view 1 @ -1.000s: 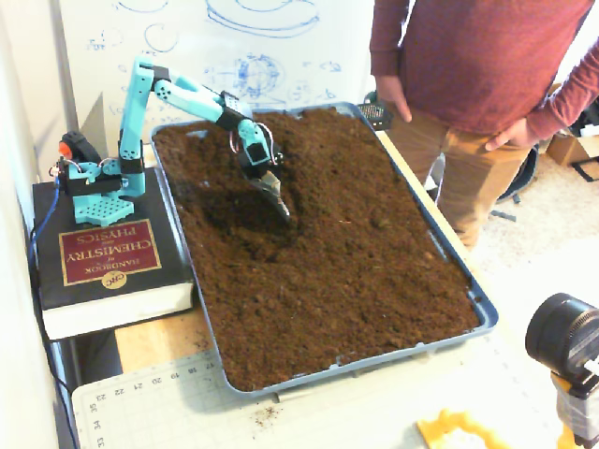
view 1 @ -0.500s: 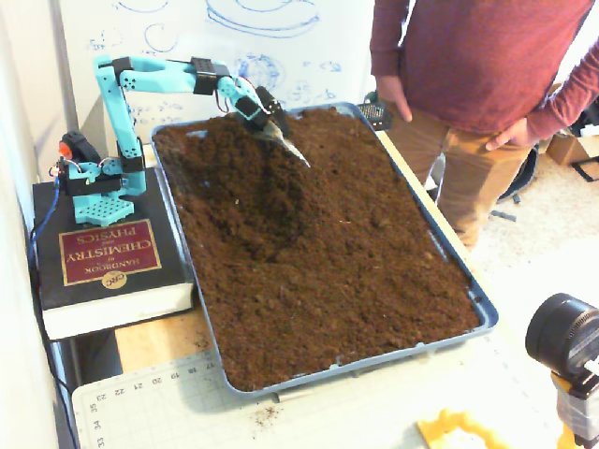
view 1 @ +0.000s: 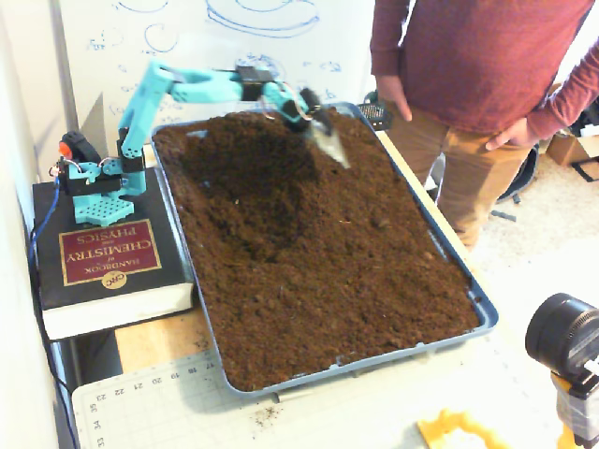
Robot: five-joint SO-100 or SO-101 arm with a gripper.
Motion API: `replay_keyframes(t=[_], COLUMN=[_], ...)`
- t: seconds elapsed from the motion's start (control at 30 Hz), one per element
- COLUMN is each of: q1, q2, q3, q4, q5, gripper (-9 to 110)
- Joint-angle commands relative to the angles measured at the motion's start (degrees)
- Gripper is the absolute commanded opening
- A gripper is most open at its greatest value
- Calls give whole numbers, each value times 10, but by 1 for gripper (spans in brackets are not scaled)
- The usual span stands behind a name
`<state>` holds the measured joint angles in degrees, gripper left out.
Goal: Build a berm.
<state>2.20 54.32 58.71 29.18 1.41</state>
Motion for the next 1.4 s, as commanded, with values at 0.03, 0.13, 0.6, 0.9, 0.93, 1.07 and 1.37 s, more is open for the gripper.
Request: replay_keyframes(t=[0.03,0.13,0.6,0.9,0.93,1.07,1.37], q1=[44,49,13,-11,-11,-11,-9], q2=[-54,-133,-332,-338,-328,-281,-156], q3=[-184,-241,-384,-283,-268,-206,-19], q4=[0,-8,-2,1,1,1,1], q5=[4,3,3,3,3,-29,-76], gripper=[0,0,0,0,0,0,0])
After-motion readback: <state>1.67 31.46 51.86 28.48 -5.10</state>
